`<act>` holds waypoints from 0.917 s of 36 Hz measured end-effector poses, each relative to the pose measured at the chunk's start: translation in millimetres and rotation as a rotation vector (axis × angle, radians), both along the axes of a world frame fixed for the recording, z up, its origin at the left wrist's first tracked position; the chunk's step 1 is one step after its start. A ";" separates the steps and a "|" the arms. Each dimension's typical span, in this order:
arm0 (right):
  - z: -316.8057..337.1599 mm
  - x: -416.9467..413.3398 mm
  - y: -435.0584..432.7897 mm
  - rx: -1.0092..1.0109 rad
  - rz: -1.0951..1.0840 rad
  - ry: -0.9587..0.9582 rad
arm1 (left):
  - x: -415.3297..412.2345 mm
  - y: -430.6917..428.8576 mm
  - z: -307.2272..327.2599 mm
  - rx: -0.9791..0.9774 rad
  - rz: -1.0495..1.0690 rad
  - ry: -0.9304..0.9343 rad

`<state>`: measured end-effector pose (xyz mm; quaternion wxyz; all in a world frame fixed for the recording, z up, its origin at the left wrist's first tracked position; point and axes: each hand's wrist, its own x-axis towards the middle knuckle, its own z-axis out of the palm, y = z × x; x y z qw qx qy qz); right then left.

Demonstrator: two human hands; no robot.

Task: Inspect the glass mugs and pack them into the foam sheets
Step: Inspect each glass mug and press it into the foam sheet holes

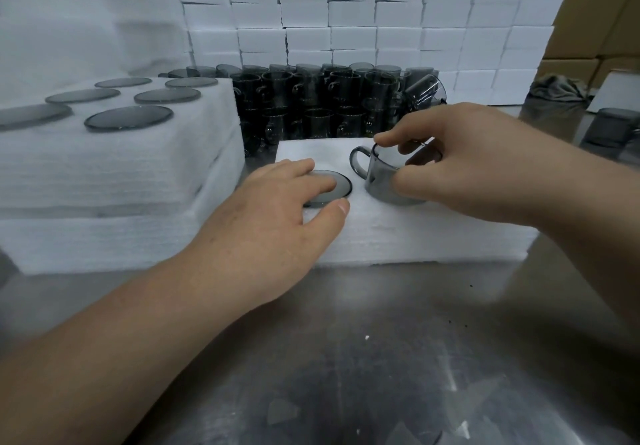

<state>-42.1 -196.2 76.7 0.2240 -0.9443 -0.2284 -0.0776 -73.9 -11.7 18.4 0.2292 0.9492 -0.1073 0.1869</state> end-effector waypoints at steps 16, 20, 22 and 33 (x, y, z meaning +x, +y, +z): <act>1.0 0.0 1.0 -0.117 -0.005 -0.041 | 0.6 -0.9 -0.8 -0.004 -0.001 -0.020; 2.1 2.2 0.6 -0.097 0.005 -0.014 | 0.2 -1.4 -1.4 -0.016 -0.008 -0.021; 2.3 3.1 0.5 -0.095 0.014 -0.008 | 0.2 -1.9 -1.6 -0.035 -0.017 -0.019; 0.0 8.9 -2.4 -0.107 0.033 -0.037 | 0.4 -4.5 -1.5 -0.071 0.005 -0.011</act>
